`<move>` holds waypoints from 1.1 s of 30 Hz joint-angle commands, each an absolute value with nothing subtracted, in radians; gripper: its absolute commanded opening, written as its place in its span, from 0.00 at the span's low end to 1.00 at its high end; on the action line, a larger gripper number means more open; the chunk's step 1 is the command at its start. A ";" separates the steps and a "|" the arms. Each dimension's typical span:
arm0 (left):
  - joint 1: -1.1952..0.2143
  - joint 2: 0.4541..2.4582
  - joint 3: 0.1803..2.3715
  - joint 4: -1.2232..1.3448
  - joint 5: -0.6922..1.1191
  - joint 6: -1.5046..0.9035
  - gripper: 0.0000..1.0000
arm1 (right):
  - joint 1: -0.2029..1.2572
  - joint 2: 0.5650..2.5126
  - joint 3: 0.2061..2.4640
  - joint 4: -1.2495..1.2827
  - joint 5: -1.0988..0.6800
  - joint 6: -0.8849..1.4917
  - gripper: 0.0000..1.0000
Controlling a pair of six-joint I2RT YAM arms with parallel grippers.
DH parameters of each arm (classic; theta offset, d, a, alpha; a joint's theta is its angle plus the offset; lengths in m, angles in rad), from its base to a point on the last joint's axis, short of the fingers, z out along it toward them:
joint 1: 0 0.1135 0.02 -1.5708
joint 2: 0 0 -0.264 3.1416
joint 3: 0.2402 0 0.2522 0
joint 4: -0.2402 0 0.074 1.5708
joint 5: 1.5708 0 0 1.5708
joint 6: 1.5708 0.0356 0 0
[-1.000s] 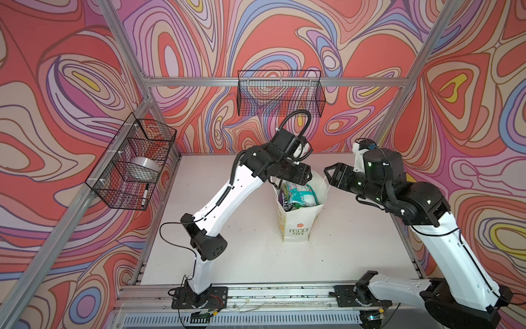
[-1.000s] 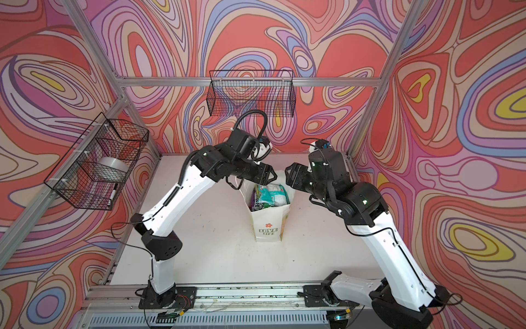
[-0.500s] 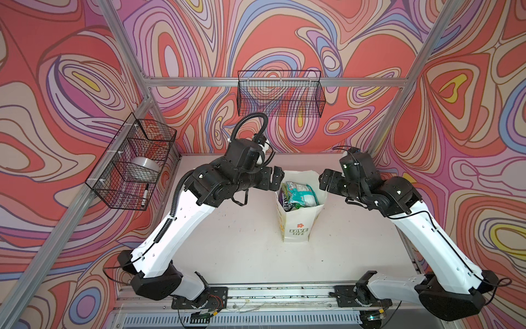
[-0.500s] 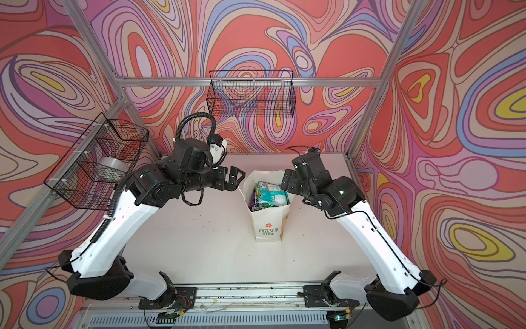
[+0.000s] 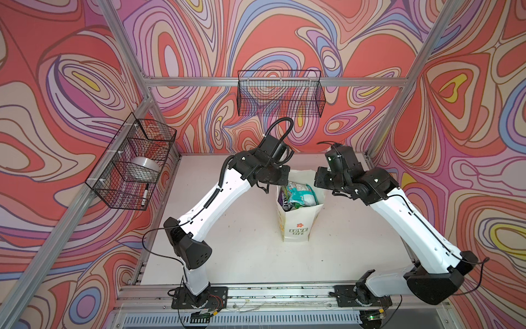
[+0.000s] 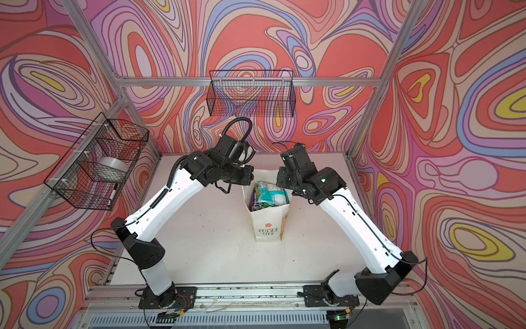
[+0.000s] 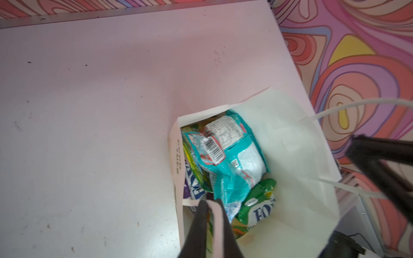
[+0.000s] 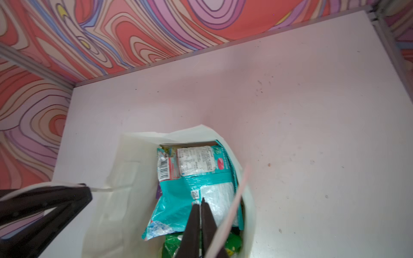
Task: Place the snacks into the paper bag
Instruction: Pick up the paper bag from the center of the table, then place the paper bag at the center of the table.
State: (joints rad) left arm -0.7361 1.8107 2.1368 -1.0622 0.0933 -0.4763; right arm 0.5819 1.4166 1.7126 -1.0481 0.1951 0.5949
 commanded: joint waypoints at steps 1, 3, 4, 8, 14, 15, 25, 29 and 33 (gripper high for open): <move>-0.733 1.827 2.279 -1.057 0.251 -0.495 0.00 | 0.584 1.456 1.857 -0.959 0.009 0.558 0.00; -0.733 1.847 2.374 -1.088 0.229 -0.487 0.00 | 0.584 1.488 1.932 -0.957 -0.031 0.551 0.00; -0.733 1.846 2.393 -1.097 0.193 -0.482 0.00 | 0.586 1.494 1.953 -0.956 -0.028 0.548 0.00; -0.722 1.824 2.375 -1.108 0.095 -0.459 0.00 | 0.585 1.514 1.997 -0.965 -0.001 0.529 0.00; -0.680 1.811 2.356 -1.171 -0.025 -0.457 0.00 | 0.586 1.554 2.038 -0.950 -0.007 0.509 0.00; -0.677 1.794 2.336 -1.159 -0.042 -0.457 0.00 | 0.584 1.564 2.040 -0.948 -0.010 0.508 0.00; -0.670 1.686 2.135 -1.072 -0.008 -0.496 0.00 | 0.585 1.566 1.938 -0.894 -0.002 0.538 0.00; -0.669 1.641 2.035 -1.020 0.000 -0.514 0.00 | 0.585 1.534 1.852 -0.861 0.005 0.561 0.00; -0.669 1.631 2.014 -1.011 -0.011 -0.514 0.16 | 0.585 1.503 1.813 -0.862 0.078 0.589 0.42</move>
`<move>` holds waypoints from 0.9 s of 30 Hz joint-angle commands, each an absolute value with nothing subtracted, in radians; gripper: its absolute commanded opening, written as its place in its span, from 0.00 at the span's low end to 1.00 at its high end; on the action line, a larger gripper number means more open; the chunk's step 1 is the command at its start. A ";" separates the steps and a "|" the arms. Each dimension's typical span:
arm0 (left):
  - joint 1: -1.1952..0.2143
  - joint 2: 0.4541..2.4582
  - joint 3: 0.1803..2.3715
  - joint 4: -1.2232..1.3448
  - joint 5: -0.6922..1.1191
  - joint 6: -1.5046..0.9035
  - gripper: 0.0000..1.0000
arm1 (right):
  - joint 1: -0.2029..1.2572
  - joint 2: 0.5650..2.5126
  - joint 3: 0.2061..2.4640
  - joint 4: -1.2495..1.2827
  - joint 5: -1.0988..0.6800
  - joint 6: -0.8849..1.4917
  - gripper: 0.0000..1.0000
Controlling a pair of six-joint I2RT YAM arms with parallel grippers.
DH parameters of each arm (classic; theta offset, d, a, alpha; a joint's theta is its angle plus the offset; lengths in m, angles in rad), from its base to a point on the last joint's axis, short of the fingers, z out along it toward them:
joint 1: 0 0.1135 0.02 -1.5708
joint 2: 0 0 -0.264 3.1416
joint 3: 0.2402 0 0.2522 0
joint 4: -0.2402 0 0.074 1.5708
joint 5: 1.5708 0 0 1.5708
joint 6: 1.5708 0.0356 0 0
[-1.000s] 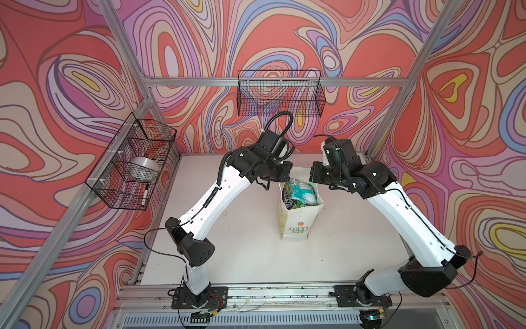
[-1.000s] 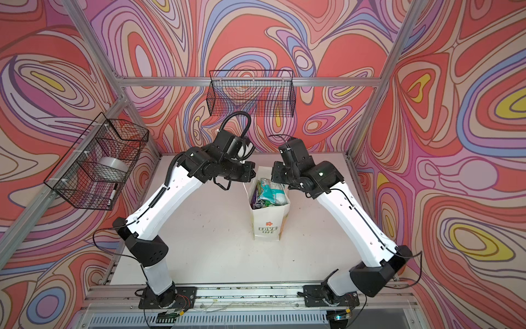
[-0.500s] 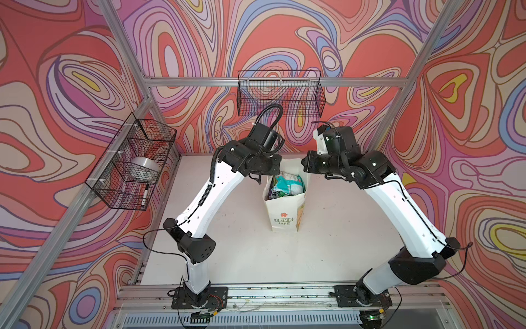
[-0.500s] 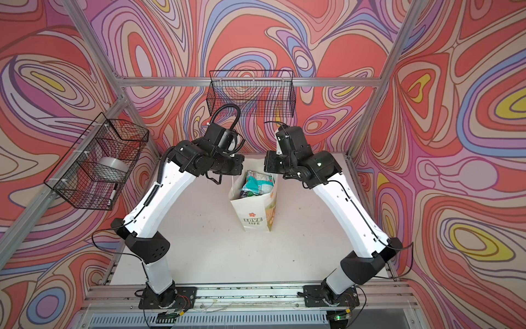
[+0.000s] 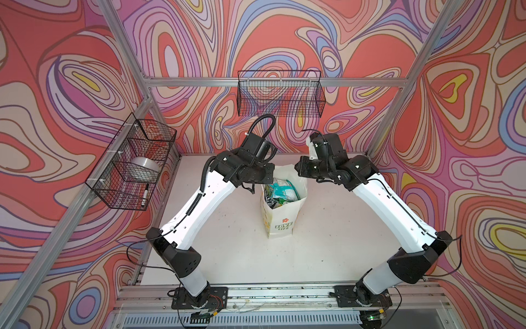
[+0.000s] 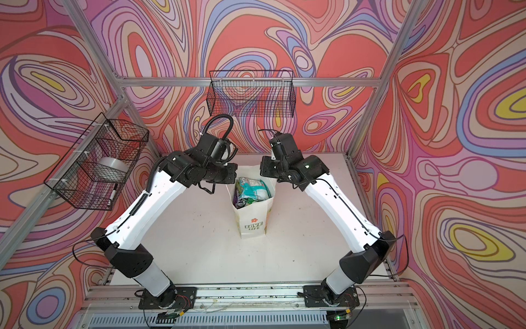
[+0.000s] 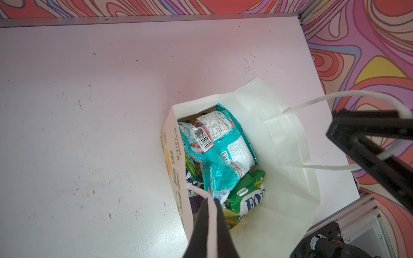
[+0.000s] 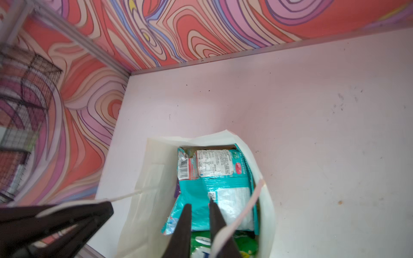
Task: Place the snacks into the paper bag
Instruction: Place the paper bag at the center of the table, then reset both arms
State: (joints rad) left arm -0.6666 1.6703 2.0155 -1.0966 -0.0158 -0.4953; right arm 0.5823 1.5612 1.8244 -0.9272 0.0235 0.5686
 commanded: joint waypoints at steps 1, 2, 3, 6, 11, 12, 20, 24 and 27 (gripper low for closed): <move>-0.669 1.629 2.014 -1.011 -0.013 -0.514 0.23 | 0.585 1.494 1.805 -0.863 0.094 0.595 0.54; -0.669 1.626 2.010 -1.012 -0.018 -0.513 0.29 | 0.585 1.487 1.800 -0.863 0.103 0.599 0.65; -0.669 1.624 2.007 -1.008 -0.024 -0.513 0.35 | 0.584 1.482 1.801 -0.866 0.110 0.604 0.72; -0.666 1.608 2.002 -1.002 -0.032 -0.511 0.52 | 0.585 1.472 1.819 -0.887 0.121 0.615 0.91; -0.645 1.560 1.999 -1.012 0.013 -0.490 0.82 | 0.585 1.422 1.855 -0.951 0.200 0.656 0.98; -0.641 1.543 1.991 -1.015 0.020 -0.483 0.87 | 0.585 1.403 1.850 -0.953 0.221 0.654 0.98; -0.624 1.371 1.898 -1.062 -0.059 -0.434 1.00 | 0.585 1.295 1.848 -0.996 0.353 0.595 0.98; -0.623 1.229 1.766 -0.970 -0.231 -0.434 1.00 | 0.585 1.219 1.778 -0.961 0.448 0.548 0.98; -0.623 1.106 1.558 -0.807 -0.433 -0.452 1.00 | 0.585 1.165 1.683 -0.888 0.534 0.494 0.98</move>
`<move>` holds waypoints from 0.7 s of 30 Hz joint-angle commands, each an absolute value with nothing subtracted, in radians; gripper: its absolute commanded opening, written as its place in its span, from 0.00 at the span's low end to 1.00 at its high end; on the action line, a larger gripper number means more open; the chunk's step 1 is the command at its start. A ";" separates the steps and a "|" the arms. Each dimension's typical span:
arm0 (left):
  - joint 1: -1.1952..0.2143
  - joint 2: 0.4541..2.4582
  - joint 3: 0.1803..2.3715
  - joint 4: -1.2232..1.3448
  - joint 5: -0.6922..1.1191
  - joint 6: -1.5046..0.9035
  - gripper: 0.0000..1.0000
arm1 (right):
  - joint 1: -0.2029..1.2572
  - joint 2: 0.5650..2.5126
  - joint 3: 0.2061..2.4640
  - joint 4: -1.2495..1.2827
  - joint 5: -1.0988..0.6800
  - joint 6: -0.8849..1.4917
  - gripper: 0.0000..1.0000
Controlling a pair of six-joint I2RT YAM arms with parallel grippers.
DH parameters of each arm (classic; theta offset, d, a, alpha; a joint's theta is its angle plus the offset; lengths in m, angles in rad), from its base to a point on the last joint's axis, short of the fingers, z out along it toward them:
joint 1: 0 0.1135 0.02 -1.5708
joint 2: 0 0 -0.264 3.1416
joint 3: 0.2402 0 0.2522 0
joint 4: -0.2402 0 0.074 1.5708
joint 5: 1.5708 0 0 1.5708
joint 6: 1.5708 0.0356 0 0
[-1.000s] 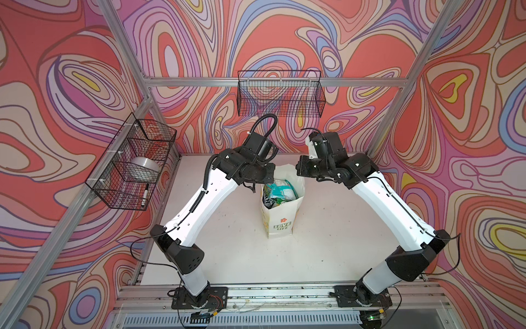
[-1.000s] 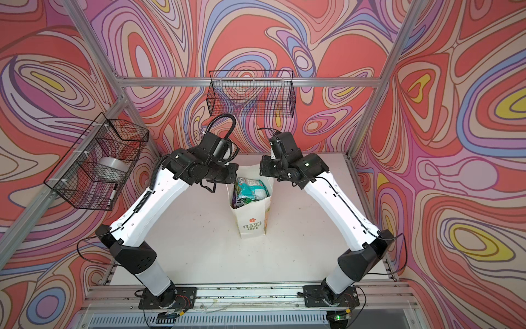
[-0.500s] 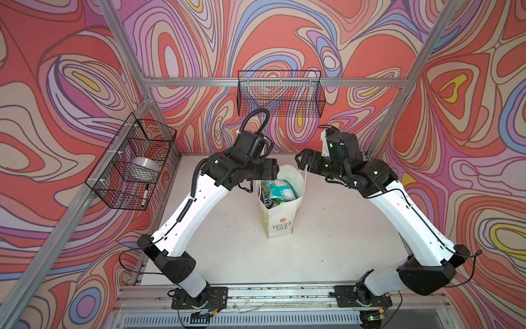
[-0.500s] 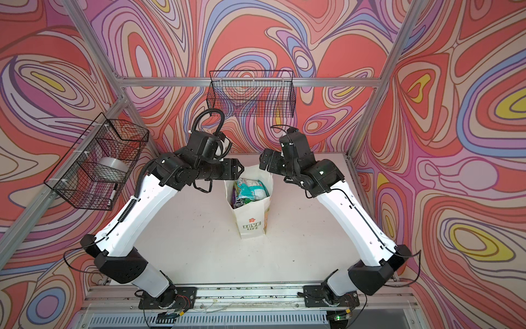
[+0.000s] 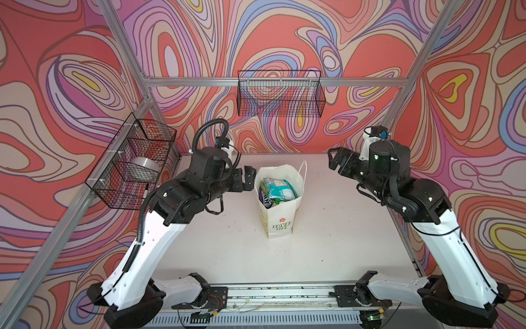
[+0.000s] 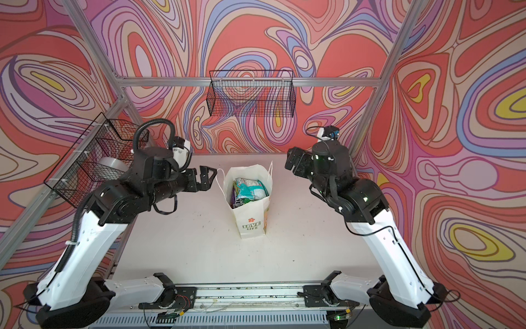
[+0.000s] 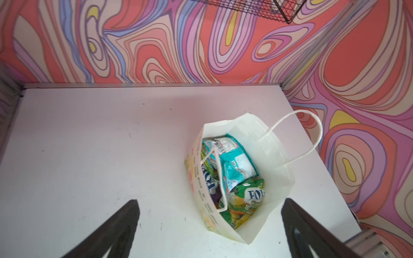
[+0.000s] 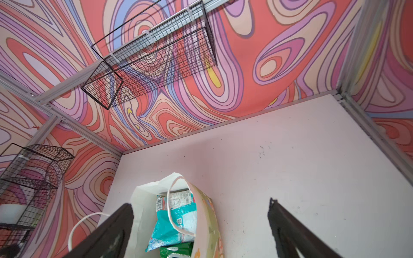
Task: Place the snacks into the paper bag
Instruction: Reset both arms
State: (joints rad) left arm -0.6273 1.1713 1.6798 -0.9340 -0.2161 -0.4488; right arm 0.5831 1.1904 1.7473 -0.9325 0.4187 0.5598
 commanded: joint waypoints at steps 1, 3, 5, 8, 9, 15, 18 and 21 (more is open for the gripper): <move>-0.623 1.067 1.473 -0.734 -0.501 -0.454 1.00 | 0.585 1.151 1.637 -0.851 0.566 0.472 0.98; -0.623 0.997 1.311 -0.613 -0.601 -0.476 1.00 | 0.583 1.133 1.546 -0.774 0.628 0.435 0.98; -0.621 0.941 1.154 -0.455 -0.691 -0.459 1.00 | 0.580 1.128 1.454 -0.711 0.676 0.413 0.98; -0.613 0.924 1.024 -0.346 -0.854 -0.476 1.00 | 0.556 1.139 1.335 -0.612 0.700 0.381 0.98; -0.608 0.934 0.995 -0.324 -0.901 -0.479 1.00 | 0.543 1.146 1.299 -0.578 0.701 0.371 0.98; -0.569 1.041 0.810 -0.066 -1.059 -0.394 1.00 | 0.450 1.200 1.149 -0.456 0.673 0.347 0.98; -0.526 1.099 0.772 -0.058 -1.077 -0.438 1.00 | 0.398 1.223 1.096 -0.429 0.658 0.361 0.98; -0.465 1.137 0.727 -0.011 -1.083 -0.455 1.00 | 0.354 1.214 0.972 -0.284 0.648 0.324 0.98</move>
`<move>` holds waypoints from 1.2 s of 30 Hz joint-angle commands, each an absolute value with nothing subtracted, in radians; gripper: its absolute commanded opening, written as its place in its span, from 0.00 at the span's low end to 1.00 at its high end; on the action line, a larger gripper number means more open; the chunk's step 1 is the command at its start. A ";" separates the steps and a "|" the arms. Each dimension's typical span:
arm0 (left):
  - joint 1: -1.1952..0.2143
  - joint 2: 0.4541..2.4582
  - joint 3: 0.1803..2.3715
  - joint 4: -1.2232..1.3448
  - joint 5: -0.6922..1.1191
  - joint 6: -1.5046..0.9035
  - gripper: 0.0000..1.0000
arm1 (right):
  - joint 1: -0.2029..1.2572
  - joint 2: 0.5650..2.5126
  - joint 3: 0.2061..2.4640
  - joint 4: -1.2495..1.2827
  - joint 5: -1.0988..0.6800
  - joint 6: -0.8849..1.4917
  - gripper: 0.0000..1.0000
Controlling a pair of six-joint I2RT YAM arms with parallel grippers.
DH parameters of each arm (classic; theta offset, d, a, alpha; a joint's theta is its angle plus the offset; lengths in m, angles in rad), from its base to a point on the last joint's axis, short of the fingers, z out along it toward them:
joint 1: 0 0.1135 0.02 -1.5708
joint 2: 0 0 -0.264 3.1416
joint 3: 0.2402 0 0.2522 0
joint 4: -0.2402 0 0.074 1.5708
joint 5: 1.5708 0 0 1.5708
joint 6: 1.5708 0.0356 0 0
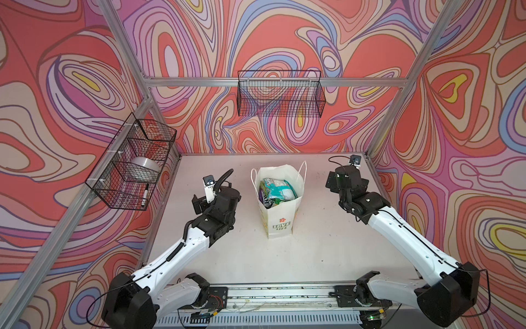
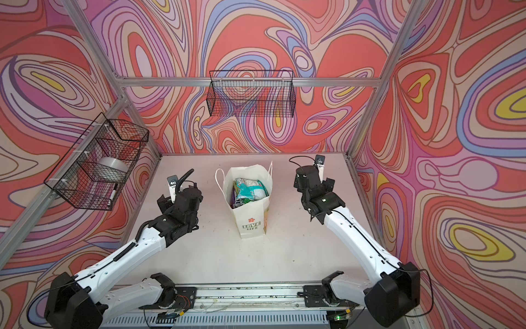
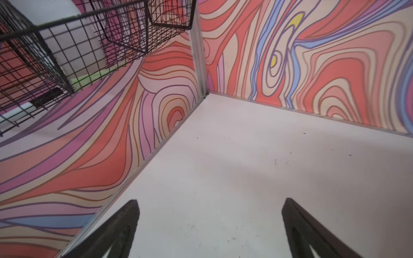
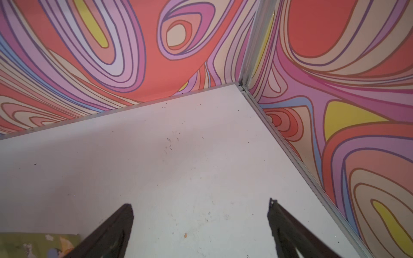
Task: Place the snacks into the paper bag
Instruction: Reset both arms
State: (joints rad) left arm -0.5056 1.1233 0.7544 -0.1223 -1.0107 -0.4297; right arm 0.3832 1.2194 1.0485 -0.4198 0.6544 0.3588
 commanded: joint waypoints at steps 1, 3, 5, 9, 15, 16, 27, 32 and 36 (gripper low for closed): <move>-0.445 1.144 0.703 0.037 -1.081 -0.438 1.00 | 0.345 1.207 0.927 -0.225 0.647 0.299 0.98; -0.410 1.175 0.656 0.160 -1.059 -0.364 1.00 | 0.328 1.201 0.867 -0.149 0.635 0.278 0.98; -0.381 1.217 0.636 0.229 -1.062 -0.303 1.00 | 0.294 1.208 0.836 -0.113 0.590 0.279 0.98; -0.337 1.325 0.569 0.458 -1.032 -0.175 1.00 | 0.234 1.251 0.799 -0.047 0.528 0.261 0.99; -0.313 1.429 0.479 0.870 -0.931 0.054 1.00 | 0.159 1.314 0.719 0.122 0.495 0.242 0.98; -0.309 1.445 0.478 0.914 -0.912 0.082 1.00 | 0.152 1.323 0.689 0.182 0.497 0.237 0.98; -0.283 1.423 0.472 0.690 -0.841 0.025 1.00 | 0.146 1.426 0.542 0.546 0.572 0.120 0.99; -0.261 1.602 0.442 0.981 -0.780 0.132 1.00 | 0.140 1.508 0.525 0.662 0.548 0.097 0.98; -0.187 1.511 0.350 0.985 -0.562 0.039 1.00 | 0.140 1.535 0.486 0.775 0.529 0.047 0.98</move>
State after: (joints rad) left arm -0.2375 1.5623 0.4110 0.8654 -0.7185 0.0753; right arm 0.1444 1.5196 0.5190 0.6453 0.5400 0.0940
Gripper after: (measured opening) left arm 0.997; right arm 0.984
